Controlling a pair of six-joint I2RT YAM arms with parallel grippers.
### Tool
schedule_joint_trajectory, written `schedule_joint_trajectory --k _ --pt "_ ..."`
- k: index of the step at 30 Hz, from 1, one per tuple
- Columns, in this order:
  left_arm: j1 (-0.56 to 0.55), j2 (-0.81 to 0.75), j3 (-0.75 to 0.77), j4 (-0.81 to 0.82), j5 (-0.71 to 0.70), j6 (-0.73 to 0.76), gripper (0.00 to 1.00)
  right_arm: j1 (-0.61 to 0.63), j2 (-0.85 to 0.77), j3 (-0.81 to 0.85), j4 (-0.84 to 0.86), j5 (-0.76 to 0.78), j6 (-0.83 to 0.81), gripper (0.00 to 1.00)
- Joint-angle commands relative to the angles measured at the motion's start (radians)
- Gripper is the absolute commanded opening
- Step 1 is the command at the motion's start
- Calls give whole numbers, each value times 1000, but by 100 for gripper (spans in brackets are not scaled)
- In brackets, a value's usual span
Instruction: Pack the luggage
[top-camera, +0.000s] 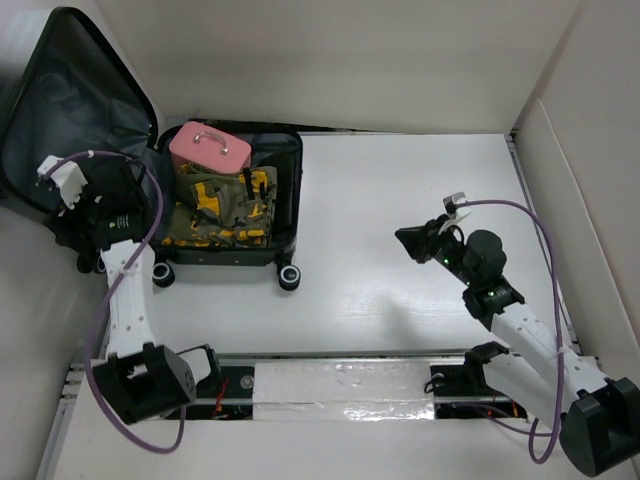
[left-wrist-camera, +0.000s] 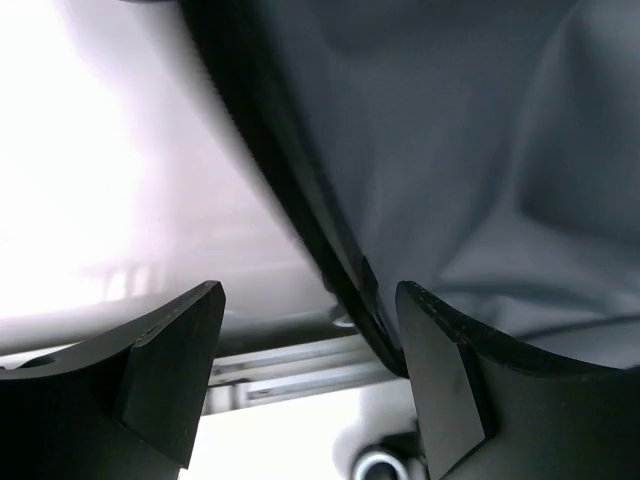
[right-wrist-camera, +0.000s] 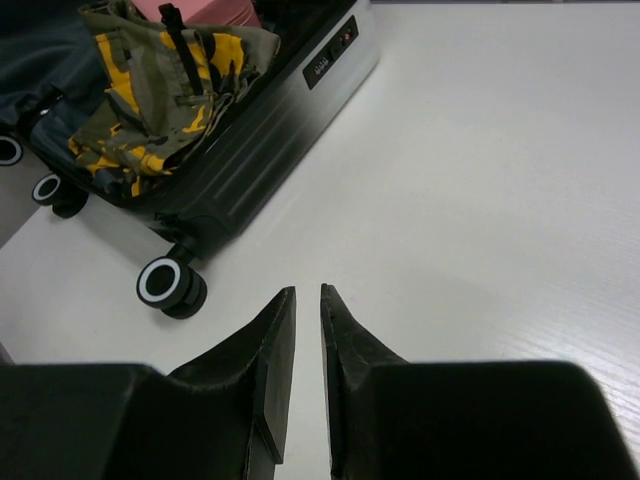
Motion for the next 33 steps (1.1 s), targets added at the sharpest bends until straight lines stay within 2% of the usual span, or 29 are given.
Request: schedule_joint_trajectory --k 1,4,8,11,13,19,20,21,23,25,26,28,29,30,33 --pt "34 56 71 4 -111 68 66 9 -13 51 48 -34 -20 23" --pt "34 111 109 27 -108 82 64 9 -9 51 57 -50 -17 23" --pt "34 168 209 16 -126 107 52 18 17 57 64 -64 -19 24" --pt "34 202 231 35 -118 118 50 27 28 61 65 -67 -25 24" --pt "34 215 237 52 -117 135 45 37 36 67 59 -63 -31 25" --pt "34 209 214 76 -89 153 20 37 31 69 36 -14 -39 25" --pt "34 206 215 75 -77 151 15 37 39 73 24 6 -37 25" --pt "34 203 223 47 -63 141 3 37 46 80 -2 47 -37 25" --pt "34 196 234 10 -11 98 0 37 75 92 -18 54 -45 25" --pt "-16 157 211 13 18 93 0 37 94 104 -25 35 -47 25" --pt "-108 142 179 30 33 122 0 37 108 109 -28 34 -47 25" --pt "-223 79 127 61 5 121 0 37 117 118 -38 32 -51 25" --pt "-344 58 105 59 3 104 0 37 120 118 -39 40 -54 25" --pt "-407 29 59 74 -3 99 0 37 134 116 -38 69 -54 25" --pt "-613 -129 -57 122 13 90 0 37 183 121 -36 95 -56 25"
